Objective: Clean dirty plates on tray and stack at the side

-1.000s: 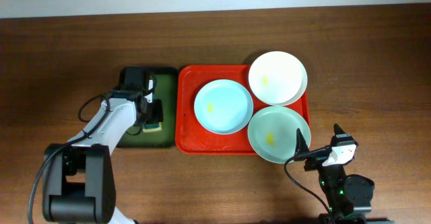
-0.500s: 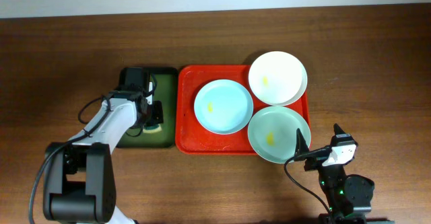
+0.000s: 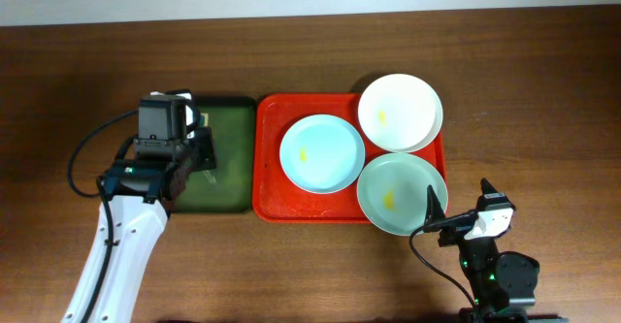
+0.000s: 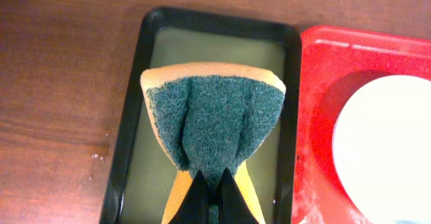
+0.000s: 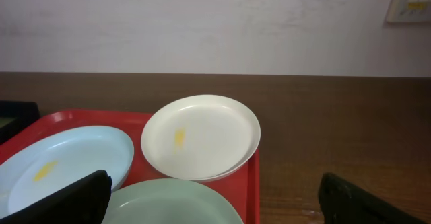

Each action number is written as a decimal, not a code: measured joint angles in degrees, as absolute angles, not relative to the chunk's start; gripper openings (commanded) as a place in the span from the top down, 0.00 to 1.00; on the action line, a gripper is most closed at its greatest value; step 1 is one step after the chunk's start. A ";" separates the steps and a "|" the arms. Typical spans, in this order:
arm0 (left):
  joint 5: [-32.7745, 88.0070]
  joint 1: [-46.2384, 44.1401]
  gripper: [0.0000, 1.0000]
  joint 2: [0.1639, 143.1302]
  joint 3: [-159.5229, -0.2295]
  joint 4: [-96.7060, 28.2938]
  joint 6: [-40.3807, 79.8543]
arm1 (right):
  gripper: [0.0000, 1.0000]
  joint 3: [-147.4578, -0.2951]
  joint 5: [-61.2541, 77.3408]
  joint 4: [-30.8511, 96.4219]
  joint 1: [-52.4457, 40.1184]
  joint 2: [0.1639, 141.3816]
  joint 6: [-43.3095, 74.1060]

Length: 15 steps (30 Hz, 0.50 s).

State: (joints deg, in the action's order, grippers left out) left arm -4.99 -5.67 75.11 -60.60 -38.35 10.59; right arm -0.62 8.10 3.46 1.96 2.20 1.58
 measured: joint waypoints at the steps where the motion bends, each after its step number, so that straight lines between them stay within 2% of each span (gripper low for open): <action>1: -4.99 -5.67 1.00 75.11 -60.60 -38.63 10.59 | 0.01 -0.62 8.10 3.44 1.96 2.20 1.58; 15: -4.97 -5.67 1.00 75.11 -56.71 -39.99 11.62 | 0.01 -0.62 8.10 3.46 1.96 2.20 1.61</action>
State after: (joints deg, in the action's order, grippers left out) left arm -4.97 -5.67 75.11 -56.71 -39.99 11.62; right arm -0.62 8.10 3.46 1.96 2.20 1.61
